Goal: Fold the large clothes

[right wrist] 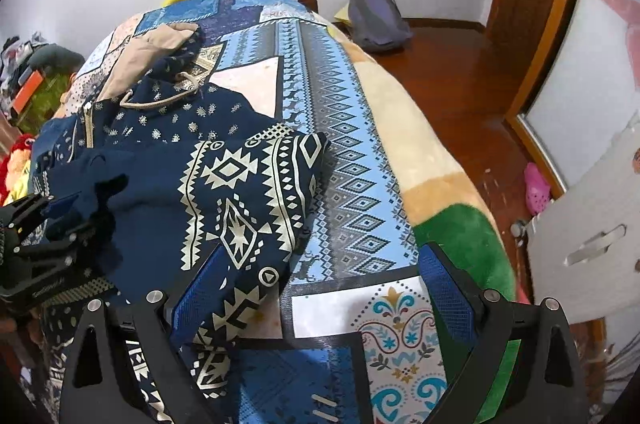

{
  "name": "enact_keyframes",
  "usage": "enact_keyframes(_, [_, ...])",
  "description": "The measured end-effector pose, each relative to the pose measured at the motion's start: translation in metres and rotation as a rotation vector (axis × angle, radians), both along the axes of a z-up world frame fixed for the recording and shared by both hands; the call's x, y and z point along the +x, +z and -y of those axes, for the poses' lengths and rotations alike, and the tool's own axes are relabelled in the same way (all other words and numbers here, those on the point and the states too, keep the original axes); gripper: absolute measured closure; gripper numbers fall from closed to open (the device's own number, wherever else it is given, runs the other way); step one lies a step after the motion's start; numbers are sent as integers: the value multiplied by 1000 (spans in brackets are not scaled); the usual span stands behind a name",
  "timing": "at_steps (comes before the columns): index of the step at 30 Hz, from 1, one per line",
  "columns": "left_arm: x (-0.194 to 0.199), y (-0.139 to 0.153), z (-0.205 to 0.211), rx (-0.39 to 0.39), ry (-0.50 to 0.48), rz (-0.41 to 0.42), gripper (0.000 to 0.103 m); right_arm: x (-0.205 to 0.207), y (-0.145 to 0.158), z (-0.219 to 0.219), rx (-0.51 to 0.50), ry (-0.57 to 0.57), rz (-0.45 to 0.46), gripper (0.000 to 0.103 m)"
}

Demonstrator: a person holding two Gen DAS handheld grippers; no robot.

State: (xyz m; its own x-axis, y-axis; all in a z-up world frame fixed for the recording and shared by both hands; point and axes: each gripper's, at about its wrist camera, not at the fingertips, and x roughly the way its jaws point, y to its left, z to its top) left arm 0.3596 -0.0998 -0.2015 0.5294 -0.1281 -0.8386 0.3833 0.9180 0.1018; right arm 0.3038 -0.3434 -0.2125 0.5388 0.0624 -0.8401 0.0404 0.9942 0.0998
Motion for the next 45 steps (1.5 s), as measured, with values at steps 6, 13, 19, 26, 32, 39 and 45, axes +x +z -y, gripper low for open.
enact_keyframes(6, [1,39,-34,-84,79,95,82,3,7,-6,1,11,13,8])
enact_keyframes(13, [9,96,-119,-297,252,170,84,9,15,-20,15,29,28,8])
enact_keyframes(19, [5,98,-179,-366,372,158,84,18,16,-44,-15,64,28,8])
enact_keyframes(26, [-13,61,-222,-419,430,42,84,36,-14,-74,3,124,-72,8])
enact_keyframes(32, [-35,33,-261,-384,505,-14,84,40,-29,-77,-13,127,-109,8])
enact_keyframes(39, [-49,3,-303,-309,591,-95,84,40,-29,-76,-34,129,-114,8])
enact_keyframes(45, [-53,20,-302,-259,551,-68,82,49,-3,-81,-85,143,-60,8])
